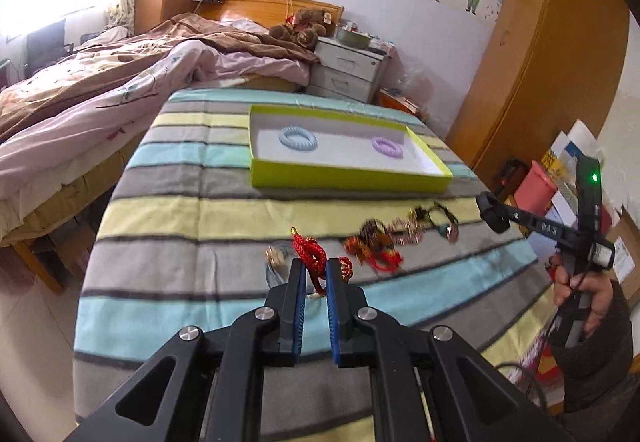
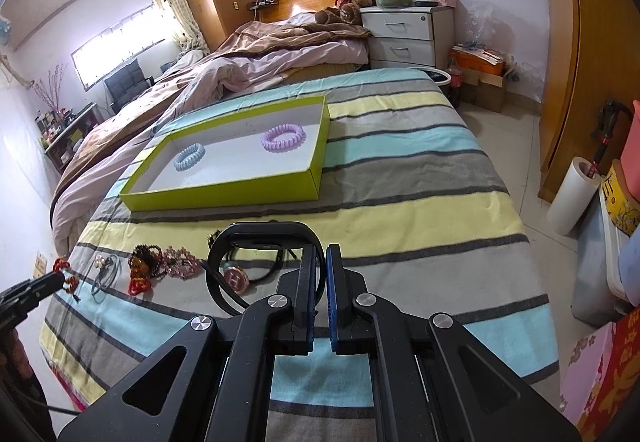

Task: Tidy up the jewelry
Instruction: 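Carry the red tassel charm and black watch band into the box and release both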

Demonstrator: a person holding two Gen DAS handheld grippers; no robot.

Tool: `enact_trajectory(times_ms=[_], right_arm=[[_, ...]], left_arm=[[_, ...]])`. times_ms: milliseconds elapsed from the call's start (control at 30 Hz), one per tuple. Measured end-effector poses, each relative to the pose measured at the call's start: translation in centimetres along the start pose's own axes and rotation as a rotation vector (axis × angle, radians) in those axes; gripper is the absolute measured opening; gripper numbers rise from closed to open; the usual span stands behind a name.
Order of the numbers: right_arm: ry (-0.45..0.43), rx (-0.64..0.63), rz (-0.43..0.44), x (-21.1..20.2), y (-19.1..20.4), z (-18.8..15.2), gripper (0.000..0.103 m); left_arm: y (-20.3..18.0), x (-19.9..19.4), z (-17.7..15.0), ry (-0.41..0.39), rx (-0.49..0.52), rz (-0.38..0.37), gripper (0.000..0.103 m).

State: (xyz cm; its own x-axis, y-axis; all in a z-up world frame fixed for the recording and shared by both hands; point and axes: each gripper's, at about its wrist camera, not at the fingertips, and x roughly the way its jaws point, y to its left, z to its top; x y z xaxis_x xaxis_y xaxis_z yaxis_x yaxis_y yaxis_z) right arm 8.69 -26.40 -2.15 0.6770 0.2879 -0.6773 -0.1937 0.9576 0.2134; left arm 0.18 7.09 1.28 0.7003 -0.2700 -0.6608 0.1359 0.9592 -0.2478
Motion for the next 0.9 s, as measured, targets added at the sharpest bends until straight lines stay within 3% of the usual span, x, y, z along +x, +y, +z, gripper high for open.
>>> enact_trajectory(times_ms=[467, 900], right_arm=[[-0.043, -0.048, 0.035, 1.4, 3.0, 6.8, 0.005], [0.033, -0.116, 0.034, 9.0, 5.9, 11.9, 0.005]], left_arm=[[0.4, 3.6, 8.2, -0.017, 0.061, -0.001, 0.010], [1.0, 10.5, 12.8, 0.032, 0.059, -0.017, 0.010]])
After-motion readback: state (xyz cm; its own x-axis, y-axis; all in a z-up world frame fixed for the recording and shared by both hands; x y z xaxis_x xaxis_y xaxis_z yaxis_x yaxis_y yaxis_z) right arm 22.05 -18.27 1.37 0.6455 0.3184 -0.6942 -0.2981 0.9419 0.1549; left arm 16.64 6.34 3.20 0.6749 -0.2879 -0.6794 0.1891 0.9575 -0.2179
